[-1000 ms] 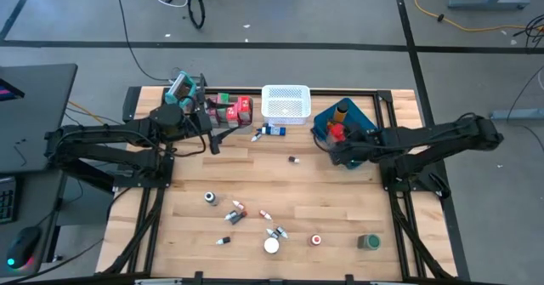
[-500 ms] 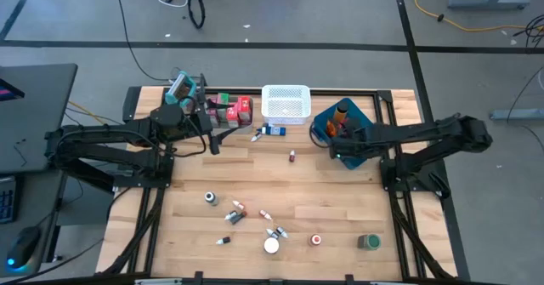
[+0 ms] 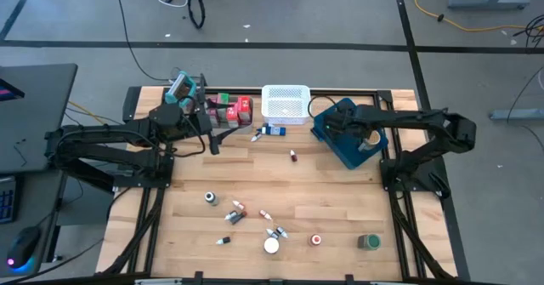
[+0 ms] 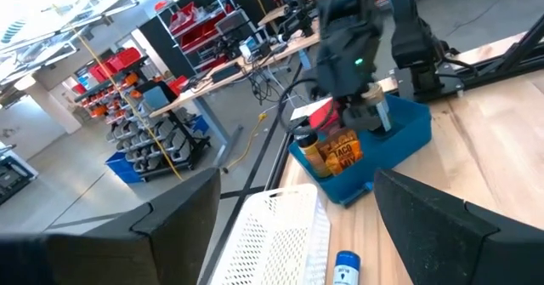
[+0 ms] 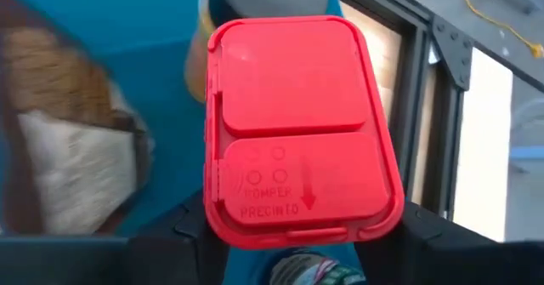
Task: Pick & Place Kitchen Items
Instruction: Put the red seasoning can into the blue bin
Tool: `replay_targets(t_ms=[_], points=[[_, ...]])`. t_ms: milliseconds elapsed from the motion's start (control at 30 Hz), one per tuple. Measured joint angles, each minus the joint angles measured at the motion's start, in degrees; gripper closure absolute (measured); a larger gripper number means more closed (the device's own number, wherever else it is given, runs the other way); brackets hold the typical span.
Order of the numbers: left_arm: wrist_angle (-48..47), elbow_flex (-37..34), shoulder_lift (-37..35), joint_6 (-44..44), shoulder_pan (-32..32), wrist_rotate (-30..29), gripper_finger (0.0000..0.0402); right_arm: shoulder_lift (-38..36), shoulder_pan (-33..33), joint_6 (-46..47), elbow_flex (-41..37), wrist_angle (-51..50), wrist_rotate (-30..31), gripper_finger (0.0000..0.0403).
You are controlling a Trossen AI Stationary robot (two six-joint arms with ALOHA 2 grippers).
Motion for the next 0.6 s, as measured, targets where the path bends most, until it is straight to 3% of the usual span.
replay_targets(t_ms=[267, 400, 600], points=[[-0.4, 0.0, 0.0, -0.43, 0.01, 0.59, 0.0085, 3.63, -4.46, -0.66, -0.02, 0.17, -1.85, 0.0195], [-1.16, 0.0, 0.0, -0.55, 0.0, 0.6, 0.0085, 4.11, -5.33, -4.12, -0.02, 0.84, 0.95, 0.0193], [-1.86, 0.0, 0.0, -1.69, -0.01, 0.6, 0.0085, 4.11, -6.39, -10.24, -0.02, 4.53, -0.24, 0.0171]])
